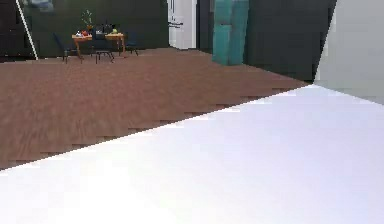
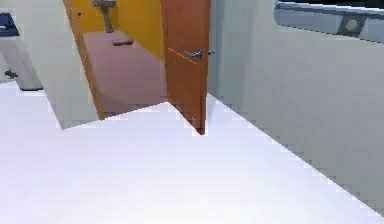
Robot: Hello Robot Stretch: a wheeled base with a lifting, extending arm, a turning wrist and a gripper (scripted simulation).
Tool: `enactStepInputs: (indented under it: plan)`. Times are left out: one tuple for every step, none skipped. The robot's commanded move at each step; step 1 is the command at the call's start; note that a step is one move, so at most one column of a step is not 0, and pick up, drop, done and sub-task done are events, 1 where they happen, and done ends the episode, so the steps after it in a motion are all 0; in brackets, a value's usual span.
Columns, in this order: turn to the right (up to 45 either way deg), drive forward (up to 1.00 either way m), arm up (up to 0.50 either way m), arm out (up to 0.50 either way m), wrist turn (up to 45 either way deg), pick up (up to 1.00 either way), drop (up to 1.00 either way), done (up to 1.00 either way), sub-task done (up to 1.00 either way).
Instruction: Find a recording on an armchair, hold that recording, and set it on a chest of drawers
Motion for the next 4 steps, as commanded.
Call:
enactStepInputs:
  plan:
    - [45.0, 0.0, 0.0, 0.0, 0.0, 0.0, 0.0, 0.0, 0.0]
    - [27.0, 0.0, 0.0, 0.0, 0.0, 0.0, 0.0, 0.0, 0.0]
    - [0.0, 1.0, 0.0, 0.0, 0.0, 0.0, 0.0, 0.0, 0.0]
    - [0.0, 1.0, 0.0, 0.0, 0.0, 0.0, 0.0, 0.0, 0.0]
